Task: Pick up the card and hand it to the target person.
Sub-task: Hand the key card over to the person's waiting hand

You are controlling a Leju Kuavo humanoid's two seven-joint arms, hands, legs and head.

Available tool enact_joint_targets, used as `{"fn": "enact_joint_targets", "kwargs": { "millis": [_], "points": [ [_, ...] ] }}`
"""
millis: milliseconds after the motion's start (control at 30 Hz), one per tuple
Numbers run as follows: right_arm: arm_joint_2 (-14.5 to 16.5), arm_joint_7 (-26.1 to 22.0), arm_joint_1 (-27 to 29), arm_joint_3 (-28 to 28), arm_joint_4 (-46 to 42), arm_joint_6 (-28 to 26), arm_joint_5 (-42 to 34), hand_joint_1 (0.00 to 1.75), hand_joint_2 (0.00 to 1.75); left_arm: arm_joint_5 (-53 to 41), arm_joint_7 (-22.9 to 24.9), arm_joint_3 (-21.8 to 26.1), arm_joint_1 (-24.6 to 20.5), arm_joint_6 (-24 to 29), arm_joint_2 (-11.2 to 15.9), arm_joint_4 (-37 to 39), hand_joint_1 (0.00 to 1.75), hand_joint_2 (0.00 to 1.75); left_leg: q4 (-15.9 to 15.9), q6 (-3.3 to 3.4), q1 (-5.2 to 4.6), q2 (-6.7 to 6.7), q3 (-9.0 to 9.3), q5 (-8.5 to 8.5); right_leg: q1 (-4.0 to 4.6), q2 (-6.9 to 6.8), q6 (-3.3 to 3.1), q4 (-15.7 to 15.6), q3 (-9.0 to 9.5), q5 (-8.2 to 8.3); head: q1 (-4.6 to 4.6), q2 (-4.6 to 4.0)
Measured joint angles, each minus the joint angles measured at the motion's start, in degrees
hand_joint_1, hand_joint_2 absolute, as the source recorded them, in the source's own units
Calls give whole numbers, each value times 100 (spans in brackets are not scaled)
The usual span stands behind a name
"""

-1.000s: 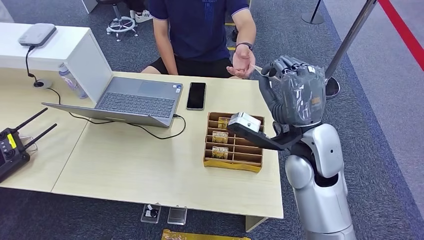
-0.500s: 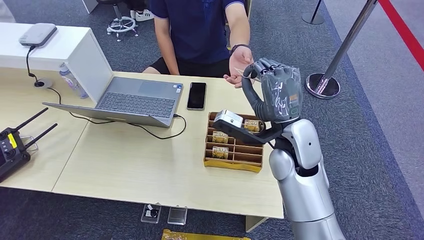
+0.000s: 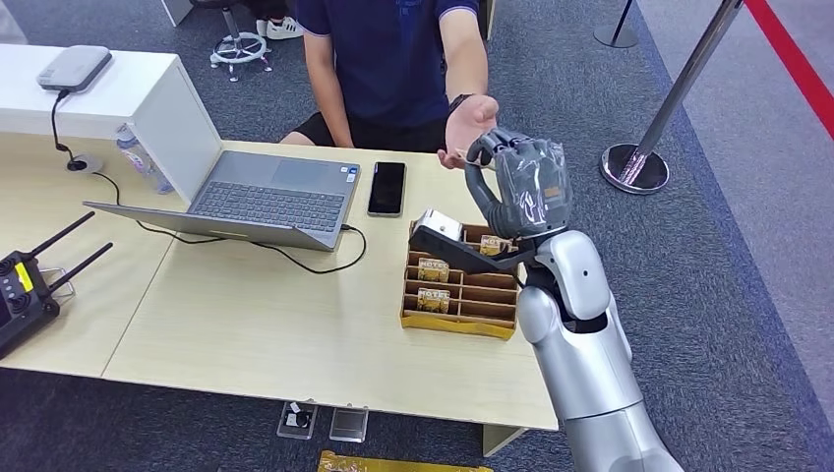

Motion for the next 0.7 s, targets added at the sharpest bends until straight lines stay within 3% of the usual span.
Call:
{"fn": "enact_joint_targets", "kwargs": {
  "millis": [133,267,433,567,633,700],
  "points": [
    [11,15,-9,-12,103,1,7,154,175,-64,-155,-4,6,-118,1,0,0,175,0,0,0,0,0,0,0,0,0,0,0,0,1,0],
    [13,15,-11,-18,178,3,16,137,175,-151,-228,-26,15,-143,0,0,0,175,0,0,0,0,0,0,0,0,0,0,0,0,0,0],
    [14,24,-11,-18,246,4,25,136,175,-186,-230,-48,23,-133,1,0,0,175,0,0,0,0,0,0,0,0,0,0,0,0,1,0],
    [14,42,-11,-17,255,7,25,134,175,-132,-224,-50,24,-136,2,0,0,0,0,0,0,0,0,0,0,0,0,0,0,0,0,0],
    [14,52,-11,-16,256,13,25,111,175,-117,-203,-50,24,-134,2,0,0,0,0,0,0,0,0,0,0,0,0,0,0,0,0,0],
    [14,59,-11,-16,257,19,25,55,175,-112,-181,-50,24,-131,2,0,0,0,0,0,0,0,0,0,0,0,0,0,0,0,0,0]
  ]
}}
